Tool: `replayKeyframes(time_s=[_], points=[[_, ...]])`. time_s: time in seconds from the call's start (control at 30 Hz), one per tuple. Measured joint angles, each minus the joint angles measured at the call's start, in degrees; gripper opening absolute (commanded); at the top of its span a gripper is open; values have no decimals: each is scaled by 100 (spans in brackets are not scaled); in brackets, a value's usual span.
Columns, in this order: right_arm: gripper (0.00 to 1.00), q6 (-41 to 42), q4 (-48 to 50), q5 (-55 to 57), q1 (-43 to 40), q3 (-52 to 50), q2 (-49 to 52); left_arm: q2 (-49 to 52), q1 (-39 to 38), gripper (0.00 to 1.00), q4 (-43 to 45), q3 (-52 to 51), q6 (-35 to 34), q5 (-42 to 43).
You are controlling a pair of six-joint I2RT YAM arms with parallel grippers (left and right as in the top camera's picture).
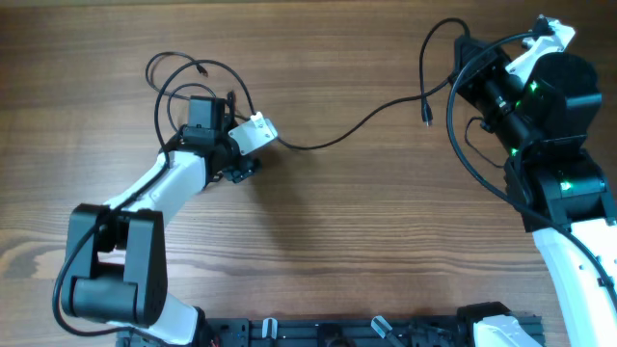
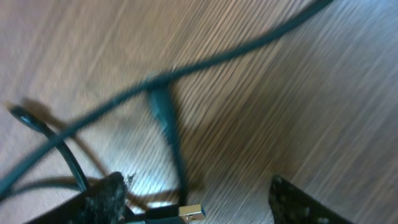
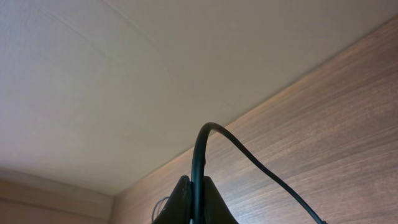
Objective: Untangle cables
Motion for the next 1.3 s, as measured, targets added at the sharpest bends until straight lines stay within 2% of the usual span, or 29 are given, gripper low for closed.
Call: replayKeyframes(time_s=[0.13, 0.2, 0.27, 0.4, 0.57, 0.73, 0.87, 1.03, 1.3], points=[[4, 0, -7, 0, 0, 0, 0, 46, 240, 71, 4, 0, 13, -7], [4, 0, -9, 0, 0, 0, 0, 46, 269, 75, 9, 0, 17, -9], [4, 0, -13, 0, 0, 0, 0, 46, 269, 100, 68, 0, -9, -4], [4, 0, -15, 0, 0, 0, 0, 46, 271, 100, 358, 2, -455, 63], [4, 0, -15, 0, 0, 0, 0, 46, 162, 100, 446, -2, -828, 625], [4, -70, 278, -238, 0, 0, 0, 17, -474, 100, 1123, 0, -918, 975], [4, -28, 1086, -715, 0, 0, -42, -83, -804, 100, 1458, 0, -935, 1069], [4, 291, 1707, -1141, 0, 0, -413, -98, -890, 100, 1506, 0, -938, 1080], [4, 669, 1878, -1351, 0, 0, -1023, -98, -887, 100, 1478, 0, -938, 1080]])
